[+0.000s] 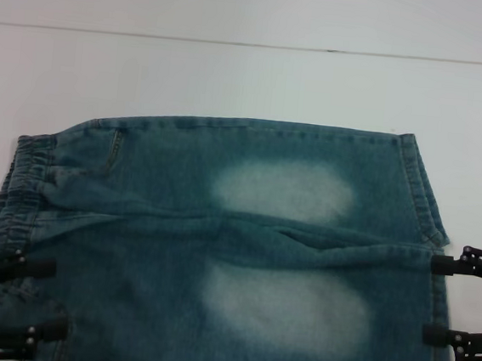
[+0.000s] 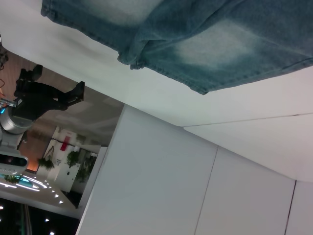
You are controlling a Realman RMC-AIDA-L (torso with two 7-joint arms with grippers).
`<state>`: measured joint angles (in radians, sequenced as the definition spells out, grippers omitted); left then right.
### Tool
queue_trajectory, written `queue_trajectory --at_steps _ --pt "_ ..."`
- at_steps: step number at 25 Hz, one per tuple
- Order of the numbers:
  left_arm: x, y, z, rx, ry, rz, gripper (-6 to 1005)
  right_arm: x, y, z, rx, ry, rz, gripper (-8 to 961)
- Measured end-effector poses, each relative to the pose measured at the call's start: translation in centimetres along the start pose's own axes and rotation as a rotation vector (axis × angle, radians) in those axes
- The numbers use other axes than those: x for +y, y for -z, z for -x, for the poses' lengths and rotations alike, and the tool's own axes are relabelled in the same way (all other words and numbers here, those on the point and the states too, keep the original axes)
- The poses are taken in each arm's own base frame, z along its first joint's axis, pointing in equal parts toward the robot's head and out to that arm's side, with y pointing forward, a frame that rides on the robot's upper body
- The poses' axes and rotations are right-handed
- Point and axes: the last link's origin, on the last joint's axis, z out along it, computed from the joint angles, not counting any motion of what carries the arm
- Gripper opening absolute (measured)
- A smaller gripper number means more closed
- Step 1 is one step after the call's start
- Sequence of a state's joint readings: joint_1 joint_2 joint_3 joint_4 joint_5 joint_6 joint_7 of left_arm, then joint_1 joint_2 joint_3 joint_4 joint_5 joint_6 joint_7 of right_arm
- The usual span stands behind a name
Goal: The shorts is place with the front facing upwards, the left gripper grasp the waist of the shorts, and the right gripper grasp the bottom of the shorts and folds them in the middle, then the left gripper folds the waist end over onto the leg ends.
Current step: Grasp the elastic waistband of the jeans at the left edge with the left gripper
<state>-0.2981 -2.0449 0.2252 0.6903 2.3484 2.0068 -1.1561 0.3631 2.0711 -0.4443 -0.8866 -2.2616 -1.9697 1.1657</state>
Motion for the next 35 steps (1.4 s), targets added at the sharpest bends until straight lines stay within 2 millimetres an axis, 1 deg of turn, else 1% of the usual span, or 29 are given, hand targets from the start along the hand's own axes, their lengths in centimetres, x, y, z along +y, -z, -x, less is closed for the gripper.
queue_trajectory --at_steps 13,18,21,25,27,31,35 --pt "-0.3 0.3 -0.2 -0.011 0.014 -0.024 898 -0.1 -0.1 0.2 -0.005 0.004 -0.002 927" --pt "-0.8 1.6 -0.7 -0.057 0.057 -0.080 897 -0.2 -0.1 0.3 -0.005 -0.002 -0.002 928" --pt "-0.9 3.0 -1.1 -0.102 0.097 -0.126 897 -0.3 0.1 0.3 -0.009 -0.002 -0.012 928" --pt "-1.1 5.0 -1.4 -0.192 0.188 -0.204 897 -0.4 0.2 0.3 -0.012 -0.005 -0.020 928" --pt "-1.2 5.6 -1.5 -0.240 0.236 -0.238 897 -0.4 0.2 0.3 -0.013 -0.005 -0.022 928" --pt "-1.8 6.1 -1.9 -0.325 0.309 -0.292 897 -0.4 0.2 0.3 -0.013 -0.012 -0.024 927" --pt "-2.8 5.6 -1.8 -0.372 0.324 -0.328 898 -0.5 0.3 0.3 -0.013 -0.012 -0.031 927"
